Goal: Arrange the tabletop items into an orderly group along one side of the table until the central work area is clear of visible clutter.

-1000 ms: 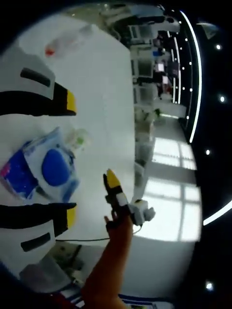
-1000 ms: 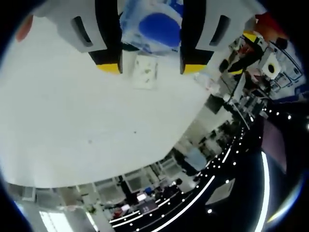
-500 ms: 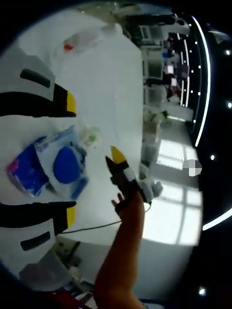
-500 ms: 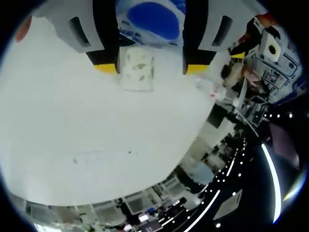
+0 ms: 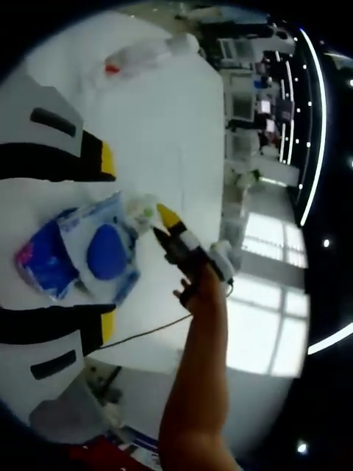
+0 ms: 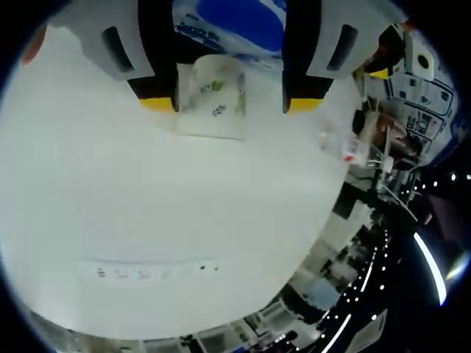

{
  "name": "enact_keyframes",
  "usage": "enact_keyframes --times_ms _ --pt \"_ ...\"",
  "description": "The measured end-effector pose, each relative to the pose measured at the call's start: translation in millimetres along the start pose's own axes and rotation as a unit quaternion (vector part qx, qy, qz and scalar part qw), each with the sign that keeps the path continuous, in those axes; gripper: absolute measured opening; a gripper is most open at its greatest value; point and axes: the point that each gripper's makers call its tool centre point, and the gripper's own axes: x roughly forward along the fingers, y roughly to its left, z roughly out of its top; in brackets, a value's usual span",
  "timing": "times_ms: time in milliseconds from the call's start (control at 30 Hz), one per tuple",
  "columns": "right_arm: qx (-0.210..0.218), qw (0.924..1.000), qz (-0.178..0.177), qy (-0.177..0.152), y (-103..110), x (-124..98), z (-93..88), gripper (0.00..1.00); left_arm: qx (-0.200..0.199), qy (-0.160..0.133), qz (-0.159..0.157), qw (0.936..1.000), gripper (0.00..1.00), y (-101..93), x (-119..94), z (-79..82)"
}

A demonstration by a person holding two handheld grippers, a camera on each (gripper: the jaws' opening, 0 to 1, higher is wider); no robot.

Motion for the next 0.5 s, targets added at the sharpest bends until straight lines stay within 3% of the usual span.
enact_keyframes --times_ms 500 --pt "0.003 0.9991 -0.023 0.037 -15 22 -5.7 0.52 -0.011 -0.001 0.003 0.9999 0.61 6.5 -2 -0.5"
